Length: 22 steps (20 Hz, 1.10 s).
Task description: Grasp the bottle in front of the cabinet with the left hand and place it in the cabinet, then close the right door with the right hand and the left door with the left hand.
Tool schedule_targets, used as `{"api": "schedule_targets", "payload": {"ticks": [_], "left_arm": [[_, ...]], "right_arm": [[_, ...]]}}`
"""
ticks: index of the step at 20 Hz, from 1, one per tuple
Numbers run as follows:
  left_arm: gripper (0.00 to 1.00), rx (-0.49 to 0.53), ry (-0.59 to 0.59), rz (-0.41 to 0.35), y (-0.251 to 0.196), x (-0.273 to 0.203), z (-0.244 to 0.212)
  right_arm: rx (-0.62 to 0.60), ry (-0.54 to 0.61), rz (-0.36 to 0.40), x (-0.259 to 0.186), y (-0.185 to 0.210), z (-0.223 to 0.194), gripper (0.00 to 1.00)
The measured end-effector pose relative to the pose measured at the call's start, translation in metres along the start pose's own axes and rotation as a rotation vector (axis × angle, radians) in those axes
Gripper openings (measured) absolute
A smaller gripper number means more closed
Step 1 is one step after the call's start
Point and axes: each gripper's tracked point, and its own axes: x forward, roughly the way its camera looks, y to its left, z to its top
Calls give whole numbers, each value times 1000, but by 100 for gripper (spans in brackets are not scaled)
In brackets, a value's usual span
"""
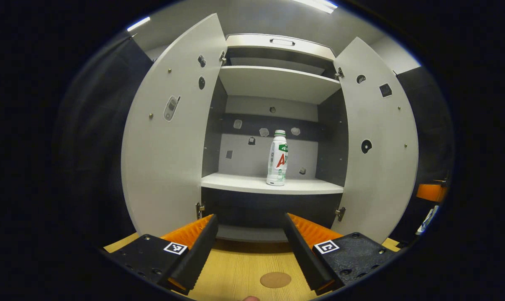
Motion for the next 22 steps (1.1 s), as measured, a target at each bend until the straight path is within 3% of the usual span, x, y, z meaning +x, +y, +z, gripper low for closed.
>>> {"api": "schedule_targets", "payload": {"ticks": [7, 14, 22], "left_arm": [[95, -11, 21, 71, 35, -10, -15], [95, -20, -22, 45, 40, -15, 4], [95, -10, -39, 59, 50, -27, 17]], "right_arm": [[45, -39, 14, 6, 6, 30, 99], [54, -149, -153, 25, -80, 112, 98], [42, -152, -163, 67, -112, 146, 98]]}}
